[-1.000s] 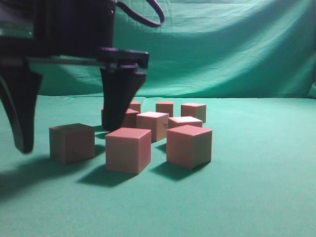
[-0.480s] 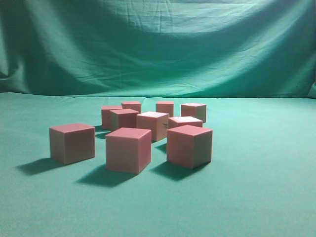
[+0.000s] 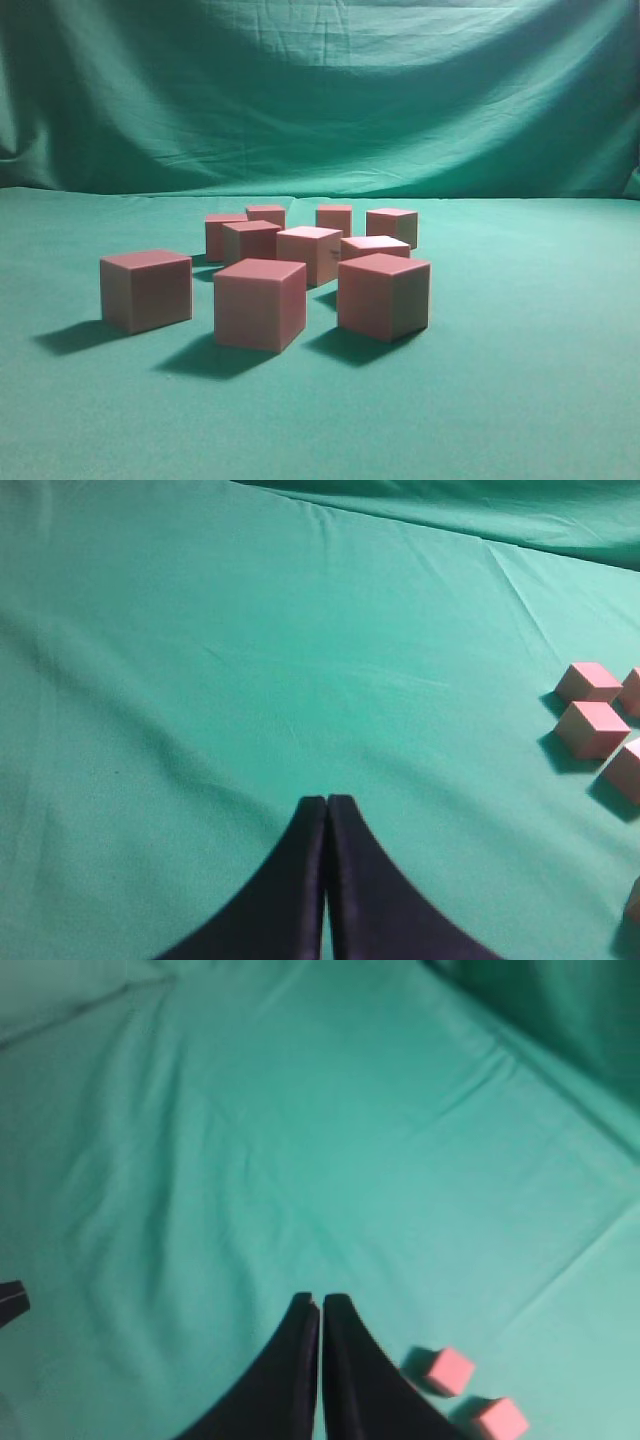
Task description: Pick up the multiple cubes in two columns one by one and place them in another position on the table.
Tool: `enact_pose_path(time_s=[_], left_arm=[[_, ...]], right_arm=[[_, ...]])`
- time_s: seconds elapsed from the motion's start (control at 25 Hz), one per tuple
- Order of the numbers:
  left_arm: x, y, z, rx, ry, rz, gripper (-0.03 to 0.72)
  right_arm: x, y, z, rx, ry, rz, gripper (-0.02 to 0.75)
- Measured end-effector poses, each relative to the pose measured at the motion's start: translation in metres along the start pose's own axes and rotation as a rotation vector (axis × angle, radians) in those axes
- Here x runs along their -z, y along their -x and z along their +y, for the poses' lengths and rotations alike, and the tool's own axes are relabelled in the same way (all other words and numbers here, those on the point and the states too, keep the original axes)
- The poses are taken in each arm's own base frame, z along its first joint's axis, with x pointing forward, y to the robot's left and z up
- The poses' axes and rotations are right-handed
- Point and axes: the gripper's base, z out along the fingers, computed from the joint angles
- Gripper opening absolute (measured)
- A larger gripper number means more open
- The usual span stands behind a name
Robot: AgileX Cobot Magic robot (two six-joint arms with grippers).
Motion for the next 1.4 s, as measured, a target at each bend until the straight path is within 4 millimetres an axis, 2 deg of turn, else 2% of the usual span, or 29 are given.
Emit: enact_pose_path(time_s=[0.24, 0.4, 0.52, 0.72, 0.96, 1.12, 1.24, 1.4], left_arm=[[0.0, 0.0, 0.0, 0.0, 0.0, 0.0, 0.0], [0.0, 0.0, 0.0, 0.0, 0.0, 0.0, 0.0], [0.0, 0.0, 0.0, 0.0, 0.0, 0.0, 0.0], [0.0, 0.0, 0.0, 0.0, 0.0, 0.0, 0.0], [0.0, 0.0, 0.0, 0.0, 0.0, 0.0, 0.0], [0.0, 0.0, 0.0, 0.0, 0.0, 0.0, 0.0], [0.0, 0.0, 0.0, 0.0, 0.0, 0.0, 0.0], [0.0, 0.0, 0.0, 0.0, 0.0, 0.0, 0.0]], right_arm=[[0.084, -0.004, -0.01, -0.015, -0.005, -0.141, 0.0], [0.121, -0.03, -0.011, -0.025, 0.033, -0.142, 0.0], [0.136, -0.056, -0.011, -0.028, 0.059, -0.102, 0.0], [0.146, -0.101, -0.008, -0.032, 0.099, -0.048, 0.0], [0.164, -0.149, -0.003, -0.054, 0.188, -0.15, 0.0], [0.175, -0.188, -0.003, -0.109, 0.207, -0.132, 0.0], [0.174, -0.214, -0.002, -0.117, 0.208, -0.104, 0.0], [0.158, -0.244, -0.001, -0.118, 0.204, -0.046, 0.0]])
